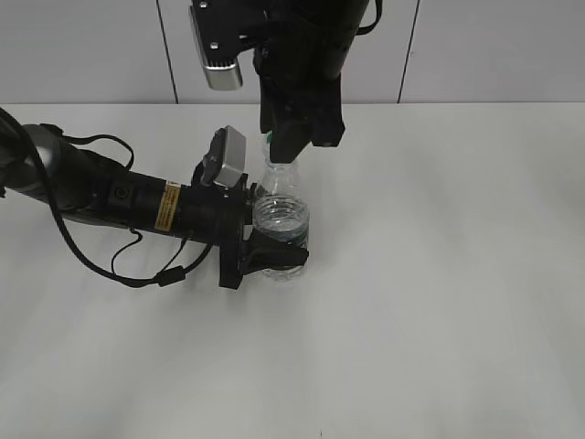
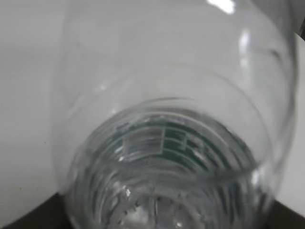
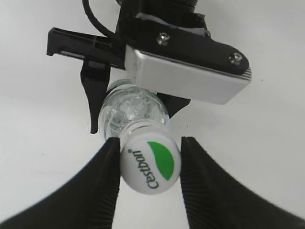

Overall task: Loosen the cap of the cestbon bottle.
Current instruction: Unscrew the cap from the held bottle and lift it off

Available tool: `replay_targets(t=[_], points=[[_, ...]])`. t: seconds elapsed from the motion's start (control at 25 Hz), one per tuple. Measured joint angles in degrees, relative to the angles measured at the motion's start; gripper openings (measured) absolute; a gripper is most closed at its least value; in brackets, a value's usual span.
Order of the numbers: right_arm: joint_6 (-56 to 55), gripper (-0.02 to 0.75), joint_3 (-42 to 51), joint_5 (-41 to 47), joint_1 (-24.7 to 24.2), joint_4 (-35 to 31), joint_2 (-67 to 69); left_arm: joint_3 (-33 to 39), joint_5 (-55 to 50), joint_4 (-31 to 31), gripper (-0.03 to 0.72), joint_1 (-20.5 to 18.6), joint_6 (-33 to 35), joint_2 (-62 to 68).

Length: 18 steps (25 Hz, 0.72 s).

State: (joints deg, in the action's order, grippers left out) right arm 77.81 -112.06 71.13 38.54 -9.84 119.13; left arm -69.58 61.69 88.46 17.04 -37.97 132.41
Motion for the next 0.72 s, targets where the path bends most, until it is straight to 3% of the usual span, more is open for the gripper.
replay_targets(t=[0.72], points=[[-2.6, 0.291, -0.1, -0.9, 0.0, 2.3, -3.0, 0.0, 0.1, 0.5, 0.412, 0.0, 0.2, 0.0]])
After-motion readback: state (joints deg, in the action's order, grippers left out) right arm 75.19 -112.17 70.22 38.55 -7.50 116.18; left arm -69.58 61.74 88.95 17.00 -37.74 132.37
